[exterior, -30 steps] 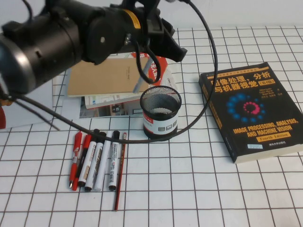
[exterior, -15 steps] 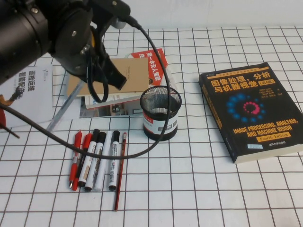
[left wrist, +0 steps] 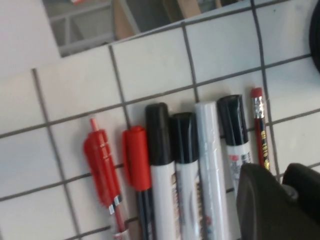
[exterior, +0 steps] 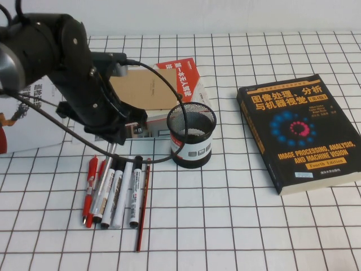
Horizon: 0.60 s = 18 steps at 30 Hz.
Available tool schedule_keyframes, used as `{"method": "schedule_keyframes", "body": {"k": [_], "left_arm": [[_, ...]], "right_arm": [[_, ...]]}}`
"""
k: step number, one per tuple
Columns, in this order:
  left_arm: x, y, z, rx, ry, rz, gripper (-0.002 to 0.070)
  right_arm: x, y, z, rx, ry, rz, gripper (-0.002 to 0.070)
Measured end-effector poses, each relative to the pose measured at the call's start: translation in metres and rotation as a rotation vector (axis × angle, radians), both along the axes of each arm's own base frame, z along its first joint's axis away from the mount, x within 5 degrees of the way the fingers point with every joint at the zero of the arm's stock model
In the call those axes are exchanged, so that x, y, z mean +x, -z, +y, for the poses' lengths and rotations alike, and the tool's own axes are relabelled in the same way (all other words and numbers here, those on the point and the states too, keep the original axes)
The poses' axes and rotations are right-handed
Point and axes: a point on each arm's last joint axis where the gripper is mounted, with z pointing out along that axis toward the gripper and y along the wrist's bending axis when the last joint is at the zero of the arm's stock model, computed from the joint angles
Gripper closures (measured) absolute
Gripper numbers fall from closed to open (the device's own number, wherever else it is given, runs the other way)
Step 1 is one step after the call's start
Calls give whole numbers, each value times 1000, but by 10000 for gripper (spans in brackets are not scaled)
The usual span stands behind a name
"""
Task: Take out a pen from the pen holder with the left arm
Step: 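Take a marker out of the pen holder and lay it on the table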
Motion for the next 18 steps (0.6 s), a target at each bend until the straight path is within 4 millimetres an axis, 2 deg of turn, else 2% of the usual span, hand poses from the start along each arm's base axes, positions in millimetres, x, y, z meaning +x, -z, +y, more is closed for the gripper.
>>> {"method": "schedule_keyframes", "body": {"k": [5, 9, 12, 18], "left_arm": [[14, 38, -16, -96, -46, 85, 624], [20, 59, -20, -101, -57, 124, 624], [22, 68, -20, -86, -46, 131, 624], [24, 68, -20, -85, -33, 114, 618]], "right_arm": [[0, 0, 0, 0, 0, 0, 692], [0, 0, 0, 0, 0, 0, 692], [0, 0, 0, 0, 0, 0, 692], [0, 0, 0, 0, 0, 0, 692]]}}
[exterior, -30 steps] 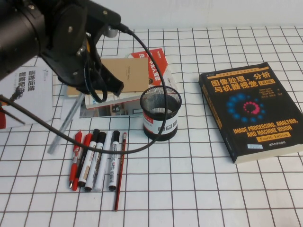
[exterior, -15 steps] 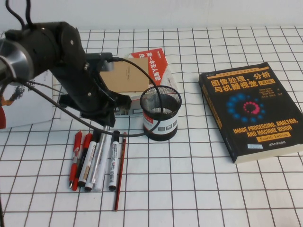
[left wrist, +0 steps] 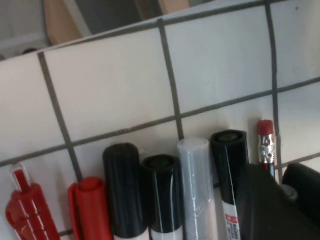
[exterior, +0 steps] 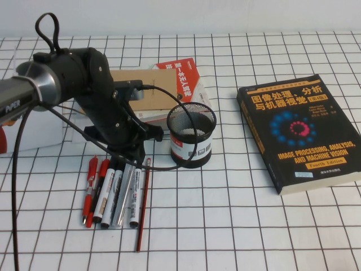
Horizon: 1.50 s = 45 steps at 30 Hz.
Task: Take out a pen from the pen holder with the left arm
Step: 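Take a marker out of the pen holder and lay it on the table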
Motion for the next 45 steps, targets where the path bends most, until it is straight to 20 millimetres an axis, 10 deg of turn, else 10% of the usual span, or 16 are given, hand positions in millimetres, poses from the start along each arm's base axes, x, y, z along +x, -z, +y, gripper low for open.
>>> {"method": "schedule_keyframes", "body": {"k": [12, 17, 21, 27, 31, 45], "left_arm": [[-1, 0, 0, 5, -2, 9, 273], [-6, -21, 2, -6, 32, -36, 319], [-21, -74, 8, -40, 96, -185, 531], [-72, -167, 32, -59, 151, -446, 662], [-120, -191, 53, -57, 151, -527, 672], [-266, -132, 111, -111, 81, -639, 675]], "right_arm": [[0, 0, 0, 0, 0, 0, 692], [0, 0, 0, 0, 0, 0, 692], [0, 0, 0, 0, 0, 0, 692], [0, 0, 0, 0, 0, 0, 692], [0, 0, 0, 0, 0, 0, 692], [0, 0, 0, 0, 0, 0, 692]]}}
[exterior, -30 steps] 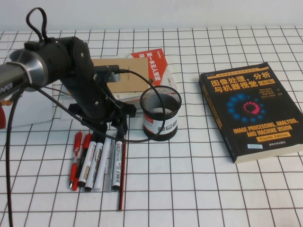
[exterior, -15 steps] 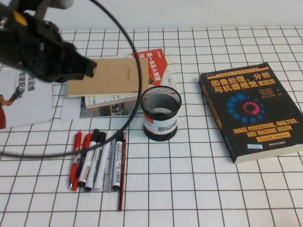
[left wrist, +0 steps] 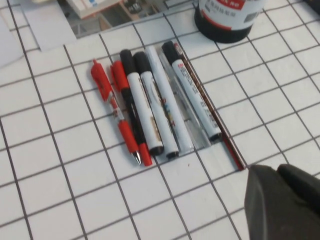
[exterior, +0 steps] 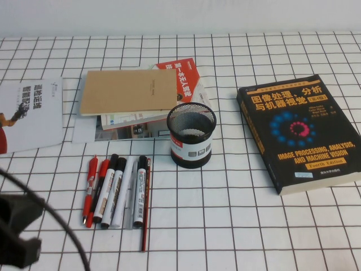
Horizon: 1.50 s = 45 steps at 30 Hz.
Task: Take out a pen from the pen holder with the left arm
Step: 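Take a marker out of the pen holder and lay it on the table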
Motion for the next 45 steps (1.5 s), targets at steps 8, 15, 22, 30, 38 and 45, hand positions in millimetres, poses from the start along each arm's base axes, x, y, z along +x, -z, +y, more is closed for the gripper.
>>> {"method": "schedule_keyframes", "body": {"k": [8, 15, 22, 30, 38, 45], "left_arm": [[-41, 30, 13, -25, 15, 41, 675], [-51, 38, 18, 43, 26, 116, 675], [-43, 47, 23, 88, -6, 11, 675], [-47, 87, 31, -58, -91, -456, 675], [-60, 129, 49, -47, -327, -628, 675], [-58, 152, 55, 23, -423, -540, 675]], "right_arm": [[0, 0, 0, 0, 0, 0, 692], [0, 0, 0, 0, 0, 0, 692], [0, 0, 0, 0, 0, 0, 692], [0, 0, 0, 0, 0, 0, 693], [0, 0, 0, 0, 0, -2, 692], [0, 0, 0, 0, 0, 0, 693]]}}
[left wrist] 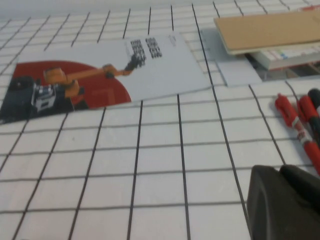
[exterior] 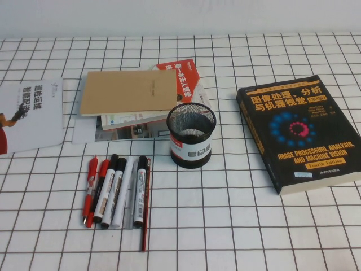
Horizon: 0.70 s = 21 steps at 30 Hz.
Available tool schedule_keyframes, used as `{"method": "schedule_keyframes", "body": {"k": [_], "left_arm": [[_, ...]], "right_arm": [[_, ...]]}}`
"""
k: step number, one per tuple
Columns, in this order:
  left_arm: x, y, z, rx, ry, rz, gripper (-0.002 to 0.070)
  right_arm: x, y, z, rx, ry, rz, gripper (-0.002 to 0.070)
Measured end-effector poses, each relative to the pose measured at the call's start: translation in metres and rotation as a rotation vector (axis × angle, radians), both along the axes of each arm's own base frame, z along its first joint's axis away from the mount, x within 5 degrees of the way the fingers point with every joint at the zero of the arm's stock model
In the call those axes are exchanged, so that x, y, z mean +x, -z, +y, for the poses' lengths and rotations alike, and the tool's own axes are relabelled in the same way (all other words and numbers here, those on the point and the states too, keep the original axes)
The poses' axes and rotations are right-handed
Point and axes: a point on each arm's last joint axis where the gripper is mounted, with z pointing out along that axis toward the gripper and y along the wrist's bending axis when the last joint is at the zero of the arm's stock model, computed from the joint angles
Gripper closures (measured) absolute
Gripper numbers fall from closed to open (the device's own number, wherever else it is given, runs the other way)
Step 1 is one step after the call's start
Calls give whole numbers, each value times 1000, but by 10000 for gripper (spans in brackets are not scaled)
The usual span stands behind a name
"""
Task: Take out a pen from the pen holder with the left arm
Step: 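Take a marker out of the pen holder and lay it on the table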
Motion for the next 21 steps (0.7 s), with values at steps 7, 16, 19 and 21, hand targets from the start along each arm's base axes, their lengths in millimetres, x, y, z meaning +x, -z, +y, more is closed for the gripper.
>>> {"method": "schedule_keyframes", "body": {"k": [7, 16, 19, 21], "left_arm": [[-2, 8, 0, 3, 2, 81, 675], [-2, 8, 0, 3, 2, 81, 675], [-2, 8, 0, 3, 2, 81, 675], [-2, 8, 0, 3, 2, 81, 675]], "right_arm": [[0, 0, 0, 0, 0, 0, 692], [0, 0, 0, 0, 0, 0, 692], [0, 0, 0, 0, 0, 0, 692], [0, 0, 0, 0, 0, 0, 692]]}}
